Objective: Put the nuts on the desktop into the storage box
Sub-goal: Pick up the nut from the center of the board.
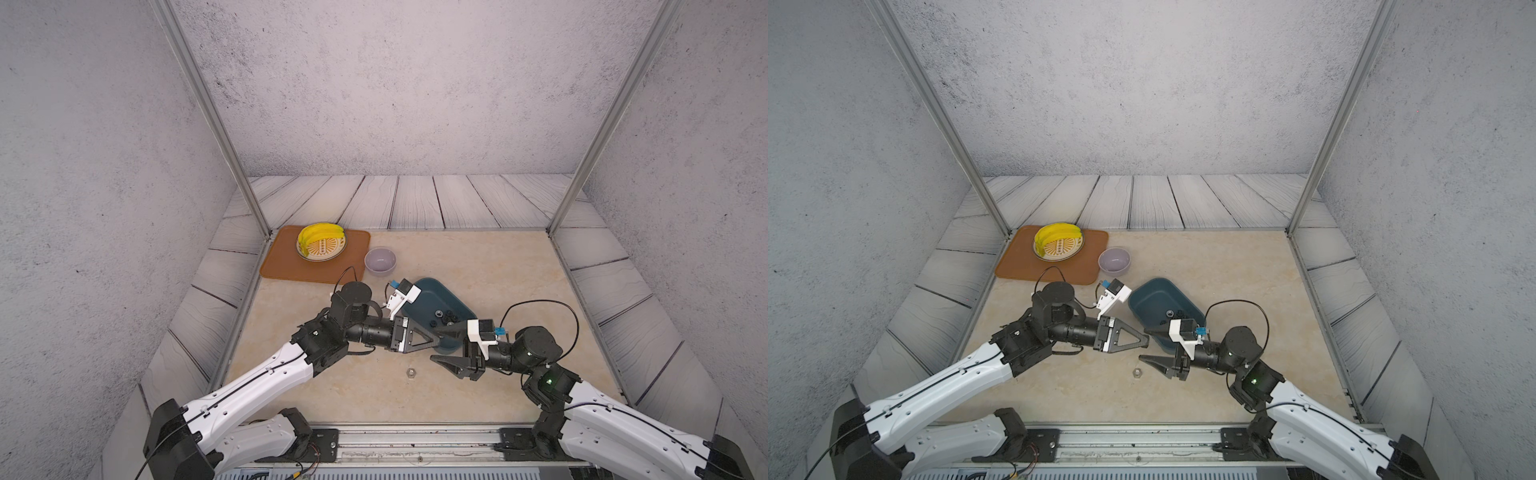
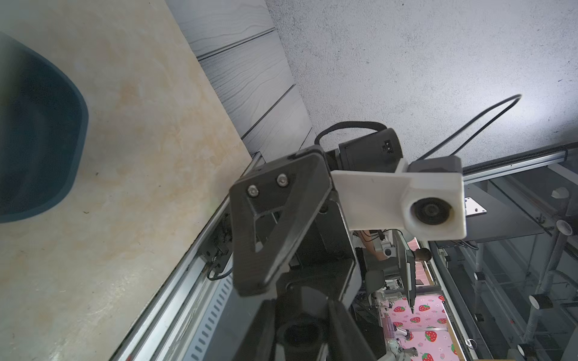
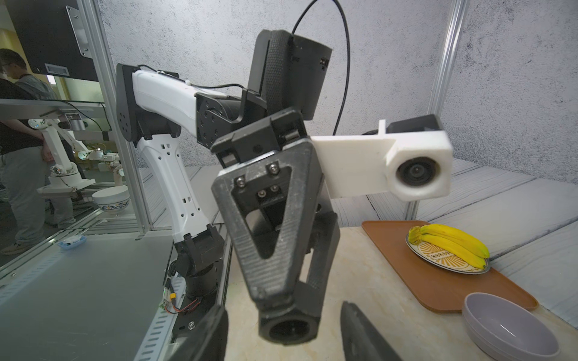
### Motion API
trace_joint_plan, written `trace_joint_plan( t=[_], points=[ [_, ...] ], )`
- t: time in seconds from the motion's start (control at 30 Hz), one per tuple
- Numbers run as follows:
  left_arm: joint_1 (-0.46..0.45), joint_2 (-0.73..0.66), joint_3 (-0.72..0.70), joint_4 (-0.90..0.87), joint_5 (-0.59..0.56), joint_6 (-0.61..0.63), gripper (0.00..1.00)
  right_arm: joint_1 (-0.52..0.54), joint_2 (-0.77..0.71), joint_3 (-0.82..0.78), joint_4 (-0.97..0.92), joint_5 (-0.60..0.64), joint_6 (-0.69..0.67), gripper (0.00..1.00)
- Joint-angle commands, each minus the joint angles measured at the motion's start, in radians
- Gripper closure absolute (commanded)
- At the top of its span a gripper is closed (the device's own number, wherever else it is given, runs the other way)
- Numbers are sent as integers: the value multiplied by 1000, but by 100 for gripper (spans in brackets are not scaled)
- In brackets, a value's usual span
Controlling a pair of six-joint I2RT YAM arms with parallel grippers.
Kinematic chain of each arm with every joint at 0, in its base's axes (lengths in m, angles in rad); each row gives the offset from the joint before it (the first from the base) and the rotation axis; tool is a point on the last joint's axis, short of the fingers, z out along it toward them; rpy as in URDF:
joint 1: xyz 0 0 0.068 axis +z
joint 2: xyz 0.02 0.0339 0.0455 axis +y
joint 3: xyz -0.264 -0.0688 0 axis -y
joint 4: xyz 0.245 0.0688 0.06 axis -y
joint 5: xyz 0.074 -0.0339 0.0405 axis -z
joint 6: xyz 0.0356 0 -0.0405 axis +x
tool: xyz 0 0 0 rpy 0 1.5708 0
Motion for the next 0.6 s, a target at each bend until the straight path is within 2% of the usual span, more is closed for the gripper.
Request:
trace_joint_plan(
  t=[0.0, 0.13, 0.23, 0.37, 0.5, 0.57],
  points=[
    [7, 3, -14, 29, 22, 0, 84, 4, -17, 20, -5, 6, 7, 39],
    [6, 10, -13, 29, 29, 0, 85, 4, -18, 29, -13, 10, 6, 41],
    [7, 11, -14, 32, 34, -3, 85, 5, -16, 39, -33, 13, 3, 53],
    [7, 10, -14, 41, 38, -7, 85, 4, -8, 48, -50, 11, 2, 62],
    [6, 10, -19, 40, 37, -8, 85, 4, -13, 46, -39, 24, 7, 63],
    [8, 10, -21, 39, 39, -9, 78, 4, -14, 48, -46, 26, 7, 67]
  ],
)
